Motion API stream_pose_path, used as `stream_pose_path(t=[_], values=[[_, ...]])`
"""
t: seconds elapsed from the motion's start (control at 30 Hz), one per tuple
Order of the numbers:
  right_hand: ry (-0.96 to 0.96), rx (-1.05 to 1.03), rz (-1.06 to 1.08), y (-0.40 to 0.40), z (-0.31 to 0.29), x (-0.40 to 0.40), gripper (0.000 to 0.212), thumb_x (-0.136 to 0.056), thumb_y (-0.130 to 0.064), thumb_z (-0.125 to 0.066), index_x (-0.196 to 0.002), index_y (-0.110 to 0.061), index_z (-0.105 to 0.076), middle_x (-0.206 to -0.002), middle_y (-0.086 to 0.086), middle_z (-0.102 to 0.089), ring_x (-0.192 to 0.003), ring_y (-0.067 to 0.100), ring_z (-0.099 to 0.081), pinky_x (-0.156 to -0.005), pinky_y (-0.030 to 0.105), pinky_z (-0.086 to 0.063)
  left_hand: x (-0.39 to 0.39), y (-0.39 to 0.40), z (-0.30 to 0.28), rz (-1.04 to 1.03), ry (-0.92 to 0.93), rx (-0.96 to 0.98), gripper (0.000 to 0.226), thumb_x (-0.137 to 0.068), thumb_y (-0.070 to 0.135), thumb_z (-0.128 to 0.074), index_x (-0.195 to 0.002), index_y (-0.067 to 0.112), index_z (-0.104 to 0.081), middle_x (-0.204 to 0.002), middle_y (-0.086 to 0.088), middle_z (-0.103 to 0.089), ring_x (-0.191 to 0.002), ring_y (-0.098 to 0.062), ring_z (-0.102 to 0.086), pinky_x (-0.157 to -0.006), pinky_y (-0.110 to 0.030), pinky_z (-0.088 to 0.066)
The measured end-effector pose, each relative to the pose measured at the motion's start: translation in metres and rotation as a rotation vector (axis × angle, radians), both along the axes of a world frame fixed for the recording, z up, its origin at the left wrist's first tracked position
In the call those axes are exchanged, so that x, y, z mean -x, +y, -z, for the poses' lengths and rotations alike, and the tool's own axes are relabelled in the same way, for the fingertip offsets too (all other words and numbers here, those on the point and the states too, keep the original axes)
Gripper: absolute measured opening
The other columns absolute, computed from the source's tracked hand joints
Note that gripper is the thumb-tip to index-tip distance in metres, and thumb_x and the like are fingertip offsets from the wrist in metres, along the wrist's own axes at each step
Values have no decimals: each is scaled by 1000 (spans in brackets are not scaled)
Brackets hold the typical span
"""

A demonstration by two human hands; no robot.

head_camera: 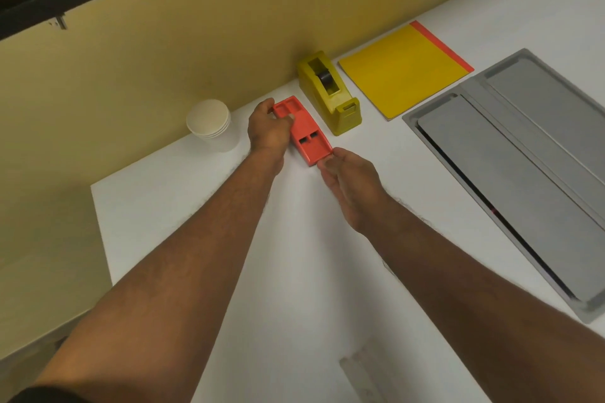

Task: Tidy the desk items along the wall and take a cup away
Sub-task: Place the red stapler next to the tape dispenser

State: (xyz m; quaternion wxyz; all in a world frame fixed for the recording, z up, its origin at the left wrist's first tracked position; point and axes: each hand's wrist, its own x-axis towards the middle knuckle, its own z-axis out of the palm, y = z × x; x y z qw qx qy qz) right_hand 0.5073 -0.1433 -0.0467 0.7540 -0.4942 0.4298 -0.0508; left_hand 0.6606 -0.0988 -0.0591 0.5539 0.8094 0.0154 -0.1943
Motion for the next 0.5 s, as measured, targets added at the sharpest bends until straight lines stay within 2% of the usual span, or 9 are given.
stream_pose_path(t=[0.13,0.23,0.4,0.5], values=[[-30,-44,49,-4,6,-10,15,-99,-12,-59,-89,-21,-66,-109,13,-69,-114,25,-65,-106,37,-51,-8,-2,4,14,-8,-5,63,-95,10,-66,-152,15,-39,-154,-3,-45,-138,-22,-47,-110,-36,-41],[-58,-77,73,-7,6,-16,15,-100,-12,-58,-90,-23,-64,-103,3,-68,-109,19,-65,-106,35,-50,-13,-3,5,13,-9,-6,67,-93,9,-68,-153,14,-38,-155,-3,-44,-141,-24,-44,-114,-39,-39],[-92,-146,106,-11,-2,-22,14,-100,-10,-59,-103,-23,-61,-112,5,-67,-117,21,-63,-108,35,-49,-13,-5,7,-6,-21,32,66,-92,6,-68,-152,11,-40,-152,-4,-48,-137,-22,-49,-113,-38,-41],[-107,-185,94,-11,-4,-24,15,-100,-7,-58,-102,-22,-60,-123,8,-63,-123,23,-60,-111,37,-46,-13,-4,8,2,-38,37,56,-92,7,-68,-145,13,-51,-143,-1,-57,-120,-14,-57,-110,-37,-44]])
